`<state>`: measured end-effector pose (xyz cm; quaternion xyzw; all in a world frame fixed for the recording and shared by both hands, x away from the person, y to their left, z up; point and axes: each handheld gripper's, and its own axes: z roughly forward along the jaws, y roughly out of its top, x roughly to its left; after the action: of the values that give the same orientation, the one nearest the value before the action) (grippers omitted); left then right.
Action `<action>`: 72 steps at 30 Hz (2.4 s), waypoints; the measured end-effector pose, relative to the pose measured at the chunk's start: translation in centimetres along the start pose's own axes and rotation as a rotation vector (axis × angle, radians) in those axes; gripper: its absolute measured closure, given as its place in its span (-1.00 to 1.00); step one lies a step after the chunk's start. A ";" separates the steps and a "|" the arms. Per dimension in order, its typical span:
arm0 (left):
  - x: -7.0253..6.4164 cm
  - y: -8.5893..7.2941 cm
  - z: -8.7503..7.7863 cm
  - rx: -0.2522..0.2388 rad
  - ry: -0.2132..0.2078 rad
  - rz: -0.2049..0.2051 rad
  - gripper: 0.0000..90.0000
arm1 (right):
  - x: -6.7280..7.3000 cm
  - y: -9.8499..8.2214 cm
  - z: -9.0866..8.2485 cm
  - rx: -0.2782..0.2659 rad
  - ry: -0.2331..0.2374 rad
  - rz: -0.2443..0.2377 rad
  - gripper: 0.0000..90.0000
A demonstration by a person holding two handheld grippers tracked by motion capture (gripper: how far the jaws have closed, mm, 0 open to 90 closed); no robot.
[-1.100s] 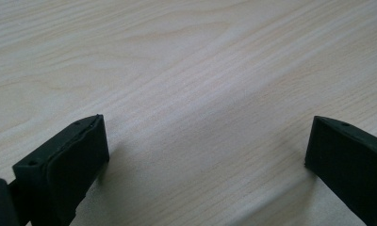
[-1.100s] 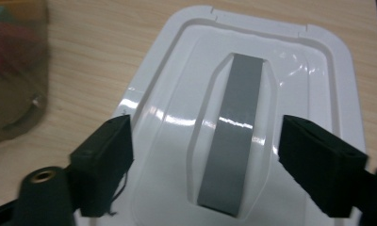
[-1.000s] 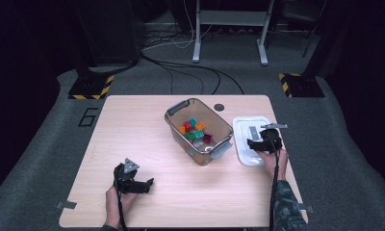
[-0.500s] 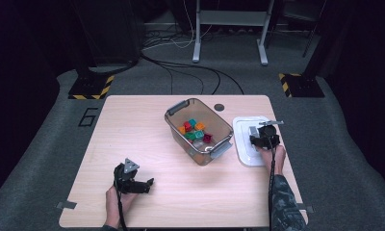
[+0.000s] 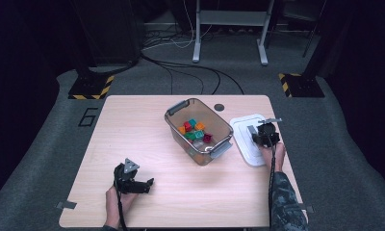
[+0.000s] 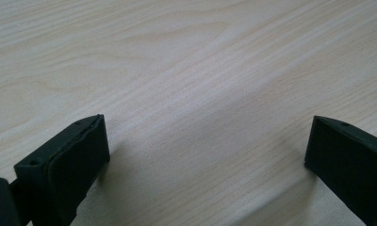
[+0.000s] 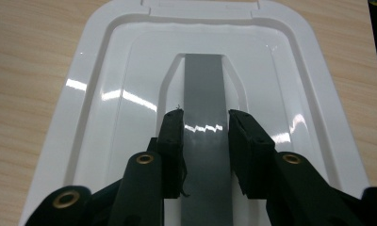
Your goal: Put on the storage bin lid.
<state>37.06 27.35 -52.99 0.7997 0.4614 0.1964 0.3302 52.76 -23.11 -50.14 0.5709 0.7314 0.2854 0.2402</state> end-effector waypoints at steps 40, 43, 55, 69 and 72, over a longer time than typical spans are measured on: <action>0.0 0.0 0.0 -0.002 -0.002 0.003 -1.00 | -1.0 5.0 -8.1 -0.070 0.077 -0.019 0.48; 0.0 0.0 0.0 -0.003 -0.002 0.002 -1.00 | -1.0 5.5 -8.8 -0.076 0.079 -0.015 0.48; 0.0 0.0 0.0 -0.002 -0.002 0.004 -1.00 | 0.7 8.6 -11.6 -0.108 0.106 -0.044 0.48; 0.0 0.0 0.0 -0.002 -0.002 0.001 -1.00 | 4.3 10.9 -12.5 -0.107 0.156 -0.090 0.48; 0.0 0.0 0.0 -0.002 -0.002 0.001 -1.00 | 5.2 11.3 -12.4 -0.109 0.174 -0.102 0.48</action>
<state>37.05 27.31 -53.00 0.7998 0.4604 0.1961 0.3314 51.05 -17.69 -33.55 0.4920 0.7611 0.3604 0.2209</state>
